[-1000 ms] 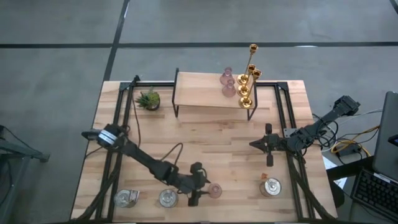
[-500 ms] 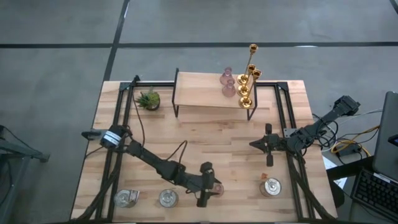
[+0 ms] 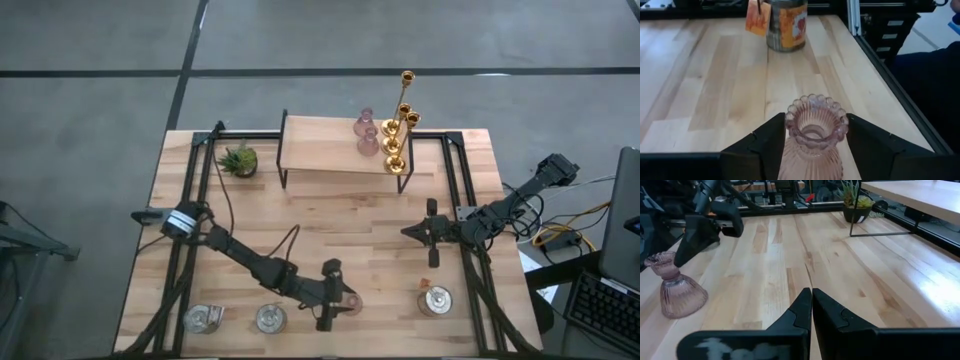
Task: Pick & Place candle stick holders
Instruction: Align the red candle holder on the shelf with the red candle holders
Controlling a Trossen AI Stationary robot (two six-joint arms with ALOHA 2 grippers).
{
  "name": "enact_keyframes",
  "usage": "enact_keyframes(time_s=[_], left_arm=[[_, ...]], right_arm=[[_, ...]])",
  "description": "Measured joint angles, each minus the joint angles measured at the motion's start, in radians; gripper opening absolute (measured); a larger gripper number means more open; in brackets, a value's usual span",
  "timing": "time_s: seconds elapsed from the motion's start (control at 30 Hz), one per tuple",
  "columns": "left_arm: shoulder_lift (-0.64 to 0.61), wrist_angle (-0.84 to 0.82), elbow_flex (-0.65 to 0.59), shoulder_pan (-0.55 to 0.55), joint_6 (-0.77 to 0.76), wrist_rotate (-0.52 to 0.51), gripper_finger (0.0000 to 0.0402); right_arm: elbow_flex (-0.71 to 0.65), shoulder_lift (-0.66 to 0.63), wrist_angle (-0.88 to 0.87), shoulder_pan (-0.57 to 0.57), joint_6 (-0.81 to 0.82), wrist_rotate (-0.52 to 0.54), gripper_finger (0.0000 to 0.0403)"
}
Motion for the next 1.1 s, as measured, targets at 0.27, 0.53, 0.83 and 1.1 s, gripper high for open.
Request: enact_keyframes(time_s=[0.27,0.53,0.83,1.1], left_arm=[[0.078,0.1,0.0,0.023,-0.002,0.004,0.0165],[0.144,0.239,0.0,0.043,-0.02,0.005,0.014],[0.142,0.266,0.01,0.059,-0.024,0.039,0.0154],[0.141,0.262,0.052,0.073,-0.02,0.058,0.022]], right_arm=[[0.0,0.004,-0.005,0.0,0.003,0.0,0.0008],[0.001,0.013,-0.005,0.0,0.01,0.0,0.0008],[0.001,0.015,-0.004,0.0,0.01,0.0,0.0008],[0.001,0.015,-0.004,0.0,0.01,0.0,0.0008]])
